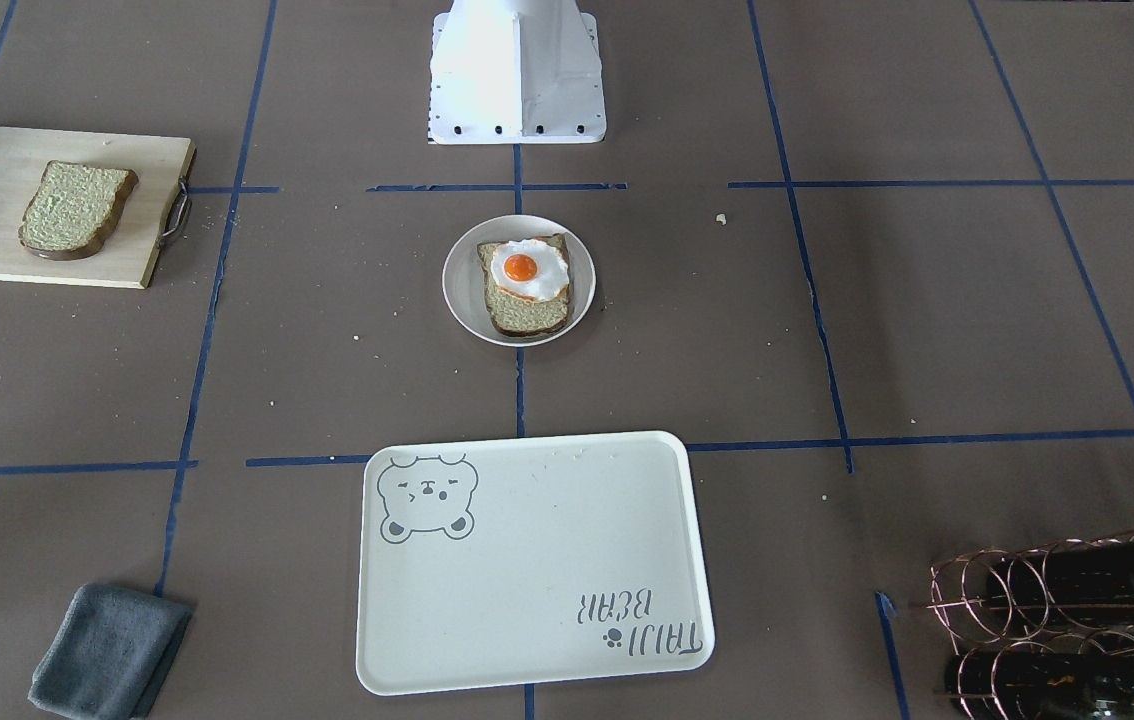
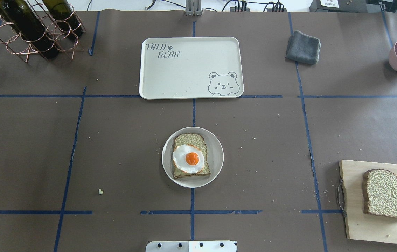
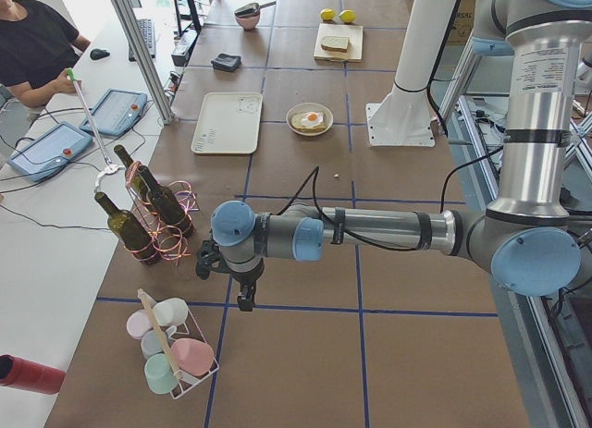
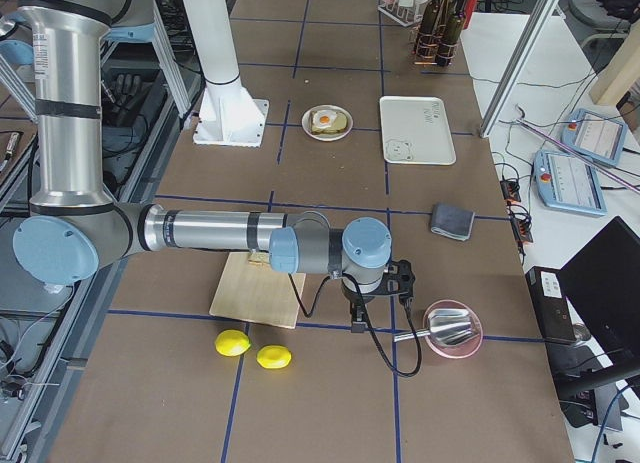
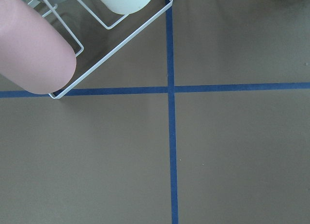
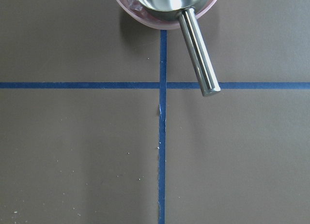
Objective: Make sandwich and place on tray
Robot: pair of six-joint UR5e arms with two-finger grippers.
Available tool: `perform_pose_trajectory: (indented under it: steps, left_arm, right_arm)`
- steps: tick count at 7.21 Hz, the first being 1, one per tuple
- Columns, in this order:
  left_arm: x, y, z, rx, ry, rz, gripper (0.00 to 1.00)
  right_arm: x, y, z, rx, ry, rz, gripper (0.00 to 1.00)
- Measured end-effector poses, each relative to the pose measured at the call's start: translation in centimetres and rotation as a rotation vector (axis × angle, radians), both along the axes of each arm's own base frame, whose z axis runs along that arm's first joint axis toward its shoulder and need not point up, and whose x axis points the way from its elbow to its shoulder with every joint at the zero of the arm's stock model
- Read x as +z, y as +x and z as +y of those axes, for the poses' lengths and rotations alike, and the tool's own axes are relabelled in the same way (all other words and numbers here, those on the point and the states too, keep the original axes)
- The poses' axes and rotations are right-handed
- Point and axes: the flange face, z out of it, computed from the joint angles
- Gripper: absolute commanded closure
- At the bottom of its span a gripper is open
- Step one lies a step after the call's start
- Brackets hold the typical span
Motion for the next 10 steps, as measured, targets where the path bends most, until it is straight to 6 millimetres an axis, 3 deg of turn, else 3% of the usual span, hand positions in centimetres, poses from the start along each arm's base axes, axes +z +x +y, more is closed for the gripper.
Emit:
perform_pose_trajectory:
  steps: [3,4,6,7,8,9,10]
  left_arm:
    - [-0.5,-0.1,-0.1,0.001,0.013,0.000,0.00]
    - [-1.9,0.1,-0.9,0.003,0.045,0.000,0.00]
    - [-6.7,1.7,-4.0,0.030,0.159,0.006,0.00]
    - [-9.4,3.7,-5.5,0.063,0.253,0.015,0.00]
    - [-12.2,8.0,-6.8,0.133,0.363,0.031,0.00]
    - [-14.5,13.0,-7.4,0.207,0.453,0.053,0.00]
    - [-16.7,16.3,-7.9,0.238,0.494,0.075,0.00]
  right_arm:
    - [0.0,-0.1,0.0,0.001,-0.002,-0.003,0.00]
    - [-0.4,-0.2,-0.2,0.000,0.004,-0.005,0.00]
    - [-2.2,-1.3,-1.1,-0.022,0.040,-0.009,0.00]
    - [-4.1,-2.0,-2.1,-0.033,0.074,-0.014,0.00]
    - [-6.4,-2.5,-3.4,-0.040,0.116,-0.020,0.00]
    - [-7.5,-3.4,-3.9,-0.049,0.124,-0.039,0.00]
    - [-8.0,-5.1,-3.9,-0.070,0.118,-0.079,0.00]
